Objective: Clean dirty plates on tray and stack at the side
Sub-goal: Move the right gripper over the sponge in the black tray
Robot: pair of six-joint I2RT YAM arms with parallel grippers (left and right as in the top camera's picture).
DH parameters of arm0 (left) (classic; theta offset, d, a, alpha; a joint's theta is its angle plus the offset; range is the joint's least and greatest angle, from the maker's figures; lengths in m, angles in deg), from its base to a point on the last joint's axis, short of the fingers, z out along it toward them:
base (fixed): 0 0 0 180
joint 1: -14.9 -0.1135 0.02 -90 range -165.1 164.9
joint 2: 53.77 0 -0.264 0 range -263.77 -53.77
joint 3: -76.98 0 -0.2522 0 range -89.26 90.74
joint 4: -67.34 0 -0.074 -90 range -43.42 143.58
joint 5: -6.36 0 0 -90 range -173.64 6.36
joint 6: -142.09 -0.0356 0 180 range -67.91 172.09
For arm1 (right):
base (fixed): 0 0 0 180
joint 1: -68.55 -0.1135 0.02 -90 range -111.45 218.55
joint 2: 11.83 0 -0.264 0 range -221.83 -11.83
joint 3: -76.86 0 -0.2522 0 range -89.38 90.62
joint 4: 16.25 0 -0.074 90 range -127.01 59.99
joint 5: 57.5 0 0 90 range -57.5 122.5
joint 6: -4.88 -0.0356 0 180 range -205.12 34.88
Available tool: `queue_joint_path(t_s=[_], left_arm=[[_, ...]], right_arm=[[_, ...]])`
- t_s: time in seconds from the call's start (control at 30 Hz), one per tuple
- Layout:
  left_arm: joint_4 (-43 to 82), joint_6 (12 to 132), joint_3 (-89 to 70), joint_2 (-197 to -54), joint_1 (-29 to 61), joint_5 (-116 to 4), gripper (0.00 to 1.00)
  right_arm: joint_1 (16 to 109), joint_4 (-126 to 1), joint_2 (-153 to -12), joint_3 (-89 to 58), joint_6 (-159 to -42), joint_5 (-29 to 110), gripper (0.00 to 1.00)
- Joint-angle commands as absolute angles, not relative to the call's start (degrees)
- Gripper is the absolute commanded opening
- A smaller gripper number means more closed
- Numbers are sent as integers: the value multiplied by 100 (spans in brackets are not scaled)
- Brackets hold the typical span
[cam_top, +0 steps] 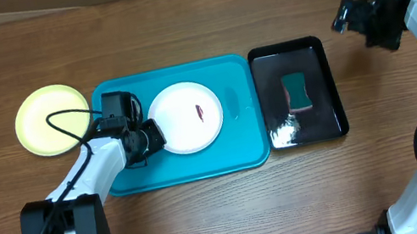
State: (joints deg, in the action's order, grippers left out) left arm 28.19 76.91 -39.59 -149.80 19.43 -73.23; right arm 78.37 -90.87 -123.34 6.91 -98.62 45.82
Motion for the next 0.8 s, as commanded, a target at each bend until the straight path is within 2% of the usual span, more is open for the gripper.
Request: queue_joint_path(t_s=[0.0, 0.07, 0.1, 0.37, 0.47, 0.6, 0.77], left_arm=[[2859, 7586, -3815, -15041, 2022, -7419, 23], [2857, 7588, -3815, -15052, 2022, -7463, 23], [2854, 7586, -3815, -15052, 2022, -7478, 23], [2857, 7590, -3815, -15055, 2022, -7483, 23], [2861, 7610, -3815, -15052, 2022, -7478, 23], [2874, 7608, -3815, -15055, 2022, -7465, 24], [2872, 7608, -3815, -15052, 2022, -7465, 24]], right_arm=[[7877, -9116, -12283, 750, -9790, 5607, 89], [7875, -9267, -12281, 842, -9554, 5994, 71], [7846, -9393, -12264, 929, -9462, 6048, 69], [7184, -10731, -11862, 1559, -9213, 4739, 69], [6721, -11090, -11857, 1520, -9215, 4252, 66], [6039, -11046, -11862, 1135, -9287, 3454, 62], [5354, -10342, -11864, 210, -9580, 2650, 62]])
